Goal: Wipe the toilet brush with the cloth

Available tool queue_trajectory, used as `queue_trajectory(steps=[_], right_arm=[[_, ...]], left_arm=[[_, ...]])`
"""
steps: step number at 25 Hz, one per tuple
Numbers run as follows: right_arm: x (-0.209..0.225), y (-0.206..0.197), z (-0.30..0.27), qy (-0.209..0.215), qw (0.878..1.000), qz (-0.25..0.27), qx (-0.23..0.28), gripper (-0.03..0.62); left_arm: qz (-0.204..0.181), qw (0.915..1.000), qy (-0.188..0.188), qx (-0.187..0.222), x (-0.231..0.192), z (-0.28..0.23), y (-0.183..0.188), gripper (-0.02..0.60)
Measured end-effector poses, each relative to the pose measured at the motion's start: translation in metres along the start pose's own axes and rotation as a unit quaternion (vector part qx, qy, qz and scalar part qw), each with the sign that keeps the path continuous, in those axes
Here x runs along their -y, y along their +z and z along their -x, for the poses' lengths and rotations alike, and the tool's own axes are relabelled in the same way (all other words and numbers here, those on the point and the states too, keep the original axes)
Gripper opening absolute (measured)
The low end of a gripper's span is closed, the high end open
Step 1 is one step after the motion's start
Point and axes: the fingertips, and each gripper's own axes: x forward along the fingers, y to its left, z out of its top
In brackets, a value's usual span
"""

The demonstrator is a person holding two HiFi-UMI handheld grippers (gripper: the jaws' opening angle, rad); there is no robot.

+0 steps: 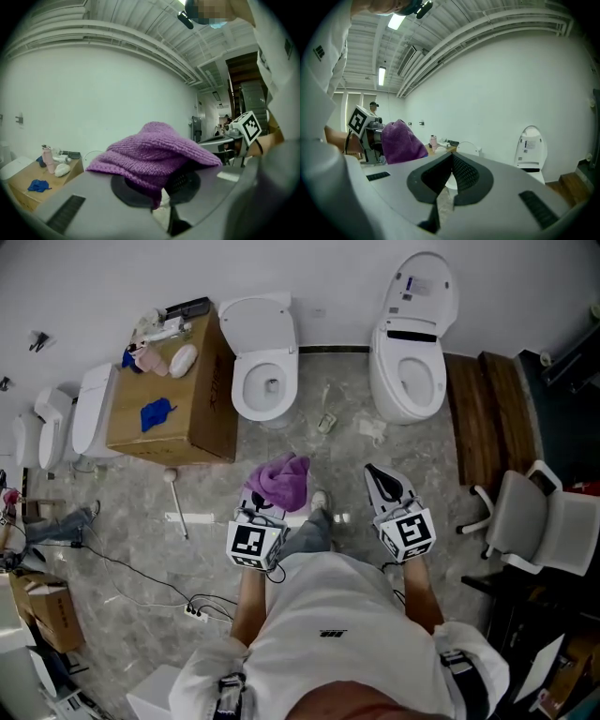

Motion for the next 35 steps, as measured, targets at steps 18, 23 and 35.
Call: queue_trajectory(steps=[18,23,35], right_arm=[[0.081,-0.007,-0.166,-0.009,0.999,-0.007,-0.050,-0.005],[0.103,-0.023,-0.198,-0.023,0.998,-0.010,-0.057,-0.005],[0.170,-0.112,-0.266,-0.022,0.991,-0.021,-0.130,-0.005]], left_arm=[[0.008,0.9995,-0.021,-0.024,-0.126,-0.164,-0.023,0.038],[0.018,0.9985,-0.034,-0.039,-0.144,-0.201,-0.046,0.038],[0.043,0.9948,-0.035,-0.085,-0.164,-0.290,-0.117,0.038]])
